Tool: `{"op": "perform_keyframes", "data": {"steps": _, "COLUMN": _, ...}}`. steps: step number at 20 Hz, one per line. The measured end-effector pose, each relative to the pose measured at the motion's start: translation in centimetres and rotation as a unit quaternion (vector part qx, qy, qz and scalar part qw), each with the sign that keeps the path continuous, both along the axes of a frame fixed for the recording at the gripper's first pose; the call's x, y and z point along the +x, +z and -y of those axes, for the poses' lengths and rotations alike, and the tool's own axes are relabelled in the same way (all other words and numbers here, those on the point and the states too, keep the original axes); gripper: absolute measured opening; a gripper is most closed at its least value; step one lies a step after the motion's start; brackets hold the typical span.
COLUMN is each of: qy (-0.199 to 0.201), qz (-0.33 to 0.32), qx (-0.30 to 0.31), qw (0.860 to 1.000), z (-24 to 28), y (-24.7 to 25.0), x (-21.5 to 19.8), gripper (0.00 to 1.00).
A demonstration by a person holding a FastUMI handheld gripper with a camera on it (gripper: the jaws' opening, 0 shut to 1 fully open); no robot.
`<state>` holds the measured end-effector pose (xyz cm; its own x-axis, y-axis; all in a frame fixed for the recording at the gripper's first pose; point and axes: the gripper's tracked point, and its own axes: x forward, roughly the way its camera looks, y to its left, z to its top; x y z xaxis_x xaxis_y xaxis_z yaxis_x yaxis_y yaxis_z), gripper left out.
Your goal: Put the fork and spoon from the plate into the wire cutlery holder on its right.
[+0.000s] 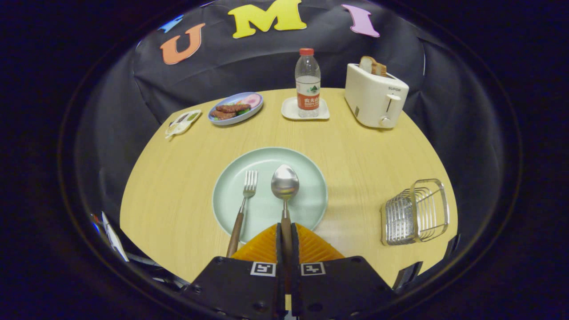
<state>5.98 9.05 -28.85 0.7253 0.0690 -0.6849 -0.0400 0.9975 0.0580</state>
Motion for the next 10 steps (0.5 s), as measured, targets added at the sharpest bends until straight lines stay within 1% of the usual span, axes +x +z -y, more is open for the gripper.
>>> {"op": "perform_keyframes", "data": {"steps": 5, "qy": -0.007, "qz": 0.016, "qx": -0.003, "qw": 1.000, "z": 4.2, "y": 3.7, "x": -2.3, "gripper": 0.06}}
{"op": "perform_keyframes", "data": {"steps": 10, "qy": -0.030, "qz": 0.021, "qx": -0.009, "qw": 0.999, "z": 10.0, "y": 5.5, "x": -5.0, "gripper": 0.06}}
